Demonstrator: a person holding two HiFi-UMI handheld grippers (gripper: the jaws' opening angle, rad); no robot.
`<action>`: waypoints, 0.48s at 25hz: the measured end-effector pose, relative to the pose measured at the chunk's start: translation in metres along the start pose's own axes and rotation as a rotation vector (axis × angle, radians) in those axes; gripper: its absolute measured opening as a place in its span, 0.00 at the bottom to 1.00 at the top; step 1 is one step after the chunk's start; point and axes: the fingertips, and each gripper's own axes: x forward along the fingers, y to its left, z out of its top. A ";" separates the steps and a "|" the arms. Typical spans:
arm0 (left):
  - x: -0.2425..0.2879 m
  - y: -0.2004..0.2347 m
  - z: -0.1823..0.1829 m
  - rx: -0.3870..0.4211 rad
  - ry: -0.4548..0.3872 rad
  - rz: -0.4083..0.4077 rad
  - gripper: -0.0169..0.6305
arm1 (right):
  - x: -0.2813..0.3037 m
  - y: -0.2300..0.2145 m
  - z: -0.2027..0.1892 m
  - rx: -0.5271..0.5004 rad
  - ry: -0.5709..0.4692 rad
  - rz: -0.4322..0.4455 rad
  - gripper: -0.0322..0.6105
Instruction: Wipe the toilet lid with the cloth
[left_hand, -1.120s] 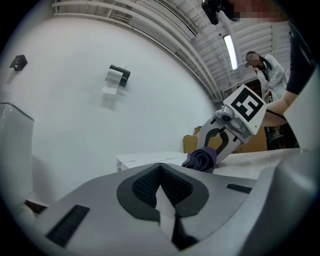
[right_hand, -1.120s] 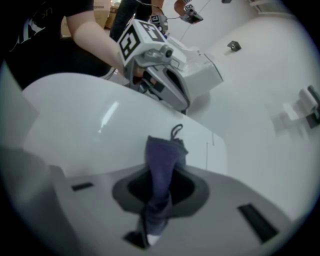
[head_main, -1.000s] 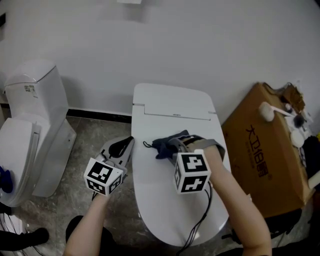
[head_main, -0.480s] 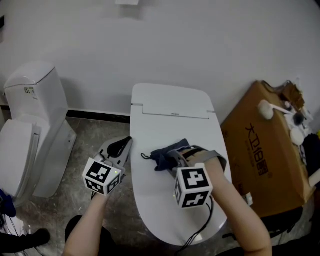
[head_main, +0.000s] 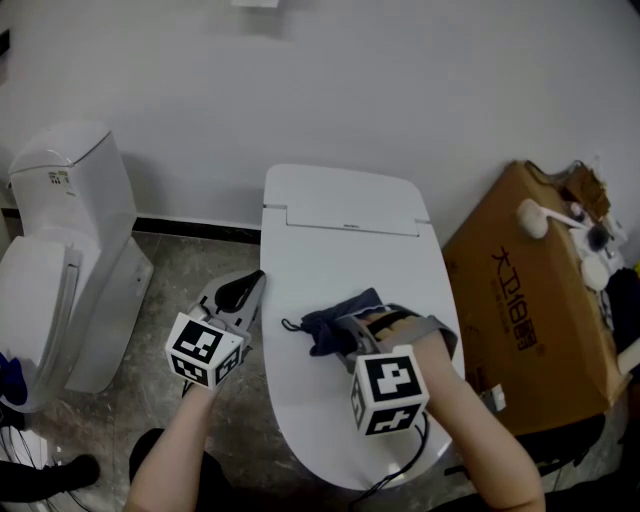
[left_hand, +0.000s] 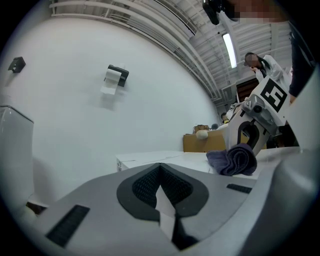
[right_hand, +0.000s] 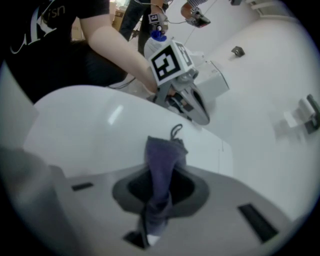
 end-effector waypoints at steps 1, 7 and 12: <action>0.001 0.000 -0.001 0.002 0.002 -0.001 0.05 | -0.001 0.002 0.001 0.000 -0.002 0.000 0.15; 0.001 0.000 -0.003 0.003 0.007 -0.001 0.05 | -0.009 0.015 0.004 0.001 -0.004 0.009 0.15; 0.001 0.000 -0.004 0.006 0.012 0.001 0.05 | -0.012 0.026 0.005 0.006 -0.007 0.023 0.15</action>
